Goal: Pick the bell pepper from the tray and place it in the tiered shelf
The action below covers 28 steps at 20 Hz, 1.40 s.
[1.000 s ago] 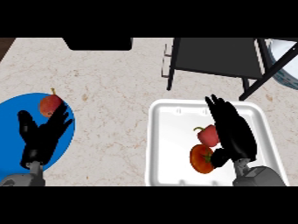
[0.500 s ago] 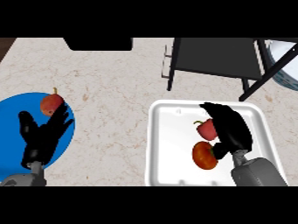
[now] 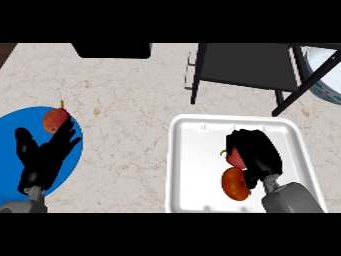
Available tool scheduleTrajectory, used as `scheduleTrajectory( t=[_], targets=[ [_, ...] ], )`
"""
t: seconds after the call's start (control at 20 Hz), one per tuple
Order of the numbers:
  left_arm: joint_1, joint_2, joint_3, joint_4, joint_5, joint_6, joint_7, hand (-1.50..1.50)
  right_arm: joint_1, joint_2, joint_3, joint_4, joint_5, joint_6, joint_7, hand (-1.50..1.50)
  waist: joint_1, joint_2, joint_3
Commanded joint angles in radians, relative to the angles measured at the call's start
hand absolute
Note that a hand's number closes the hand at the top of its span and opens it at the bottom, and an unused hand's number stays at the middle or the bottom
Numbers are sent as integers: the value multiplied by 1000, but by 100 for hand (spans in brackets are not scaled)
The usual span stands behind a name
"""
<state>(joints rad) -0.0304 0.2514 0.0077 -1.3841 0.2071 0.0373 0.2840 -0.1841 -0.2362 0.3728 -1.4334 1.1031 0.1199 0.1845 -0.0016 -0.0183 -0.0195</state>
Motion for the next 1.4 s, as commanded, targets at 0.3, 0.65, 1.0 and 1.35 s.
scheduleTrajectory(
  t=[0.3,0.65,1.0,1.35],
  targets=[
    [-29,-15,-10,16,2,-15,23,0,-70,229,24,13,-175,52,263,150,32,26,20],
    [-27,-4,18,69,-8,-16,-8,0,-251,235,114,-202,-301,-91,589,150,9,16,19],
    [-16,-14,16,44,-17,0,3,0,-465,236,67,-441,-169,-21,909,150,-8,10,19],
    [5,-26,18,58,-24,-11,-33,0,-785,236,-130,-439,-214,189,1060,150,-1,14,18]
  ],
)
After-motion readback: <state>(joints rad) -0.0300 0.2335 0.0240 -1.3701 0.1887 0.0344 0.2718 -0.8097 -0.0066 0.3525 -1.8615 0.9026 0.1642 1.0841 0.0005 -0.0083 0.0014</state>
